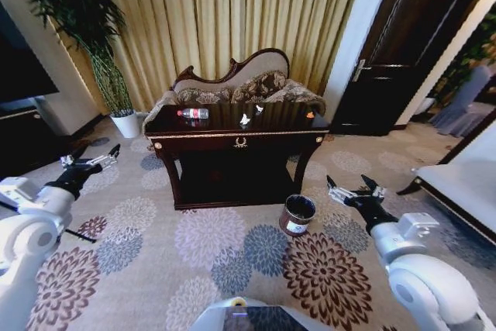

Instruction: Move to the front of the table and place the trash on the table into the trash bin.

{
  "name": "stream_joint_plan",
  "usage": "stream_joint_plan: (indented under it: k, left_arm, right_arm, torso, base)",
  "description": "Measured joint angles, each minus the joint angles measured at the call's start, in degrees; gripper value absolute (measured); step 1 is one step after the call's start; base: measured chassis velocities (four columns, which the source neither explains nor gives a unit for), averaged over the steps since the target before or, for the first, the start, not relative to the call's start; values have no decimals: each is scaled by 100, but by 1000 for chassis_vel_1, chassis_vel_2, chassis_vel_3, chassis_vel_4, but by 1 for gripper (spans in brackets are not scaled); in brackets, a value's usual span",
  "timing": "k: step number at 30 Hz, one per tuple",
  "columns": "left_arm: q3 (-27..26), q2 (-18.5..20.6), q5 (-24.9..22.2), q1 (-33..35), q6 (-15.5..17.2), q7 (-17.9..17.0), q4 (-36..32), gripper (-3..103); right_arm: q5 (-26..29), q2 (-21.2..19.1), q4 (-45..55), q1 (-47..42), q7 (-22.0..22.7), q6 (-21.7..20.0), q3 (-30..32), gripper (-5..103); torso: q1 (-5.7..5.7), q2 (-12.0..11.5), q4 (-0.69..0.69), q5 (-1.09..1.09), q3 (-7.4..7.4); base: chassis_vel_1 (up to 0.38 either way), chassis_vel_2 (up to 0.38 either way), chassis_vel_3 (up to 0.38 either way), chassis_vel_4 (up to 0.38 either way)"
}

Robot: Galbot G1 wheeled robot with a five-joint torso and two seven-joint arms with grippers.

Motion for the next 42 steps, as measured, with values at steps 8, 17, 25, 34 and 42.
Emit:
stream_joint_plan:
  k: [8,17,25,34,42]
  left_arm:
    - [2,-7,4,5,-4,4,-2,100]
    - [-8,-7,0,19,-9,9,-10,100]
    - [0,-5,0,14,-10,13,-18,100]
    - [1,8,0,15,-10,12,-17,100]
    - [23,13,-1,7,-4,12,-30,100]
  right_arm:
    - [-1,2,0,-12,-1,6,1,100]
    - [-17,9,0,-9,-3,10,-21,100]
    - [-20,12,0,-11,-17,17,-21,100]
    - [-24,13,0,9,-45,35,-60,100]
    - [-25,9,0,29,-52,42,-75,100]
  torso:
    - [0,0,-1,0,0]
    - [0,0,0,0,0]
    - [0,0,-2,0,0]
    - [0,0,1,-1,0]
    - [0,0,-2,0,0]
  base:
    - [-133,116,134,-119]
    - [-136,133,134,-131]
    - [-136,123,116,-140]
    - [-133,156,137,-160]
    - [-172,149,162,-164]
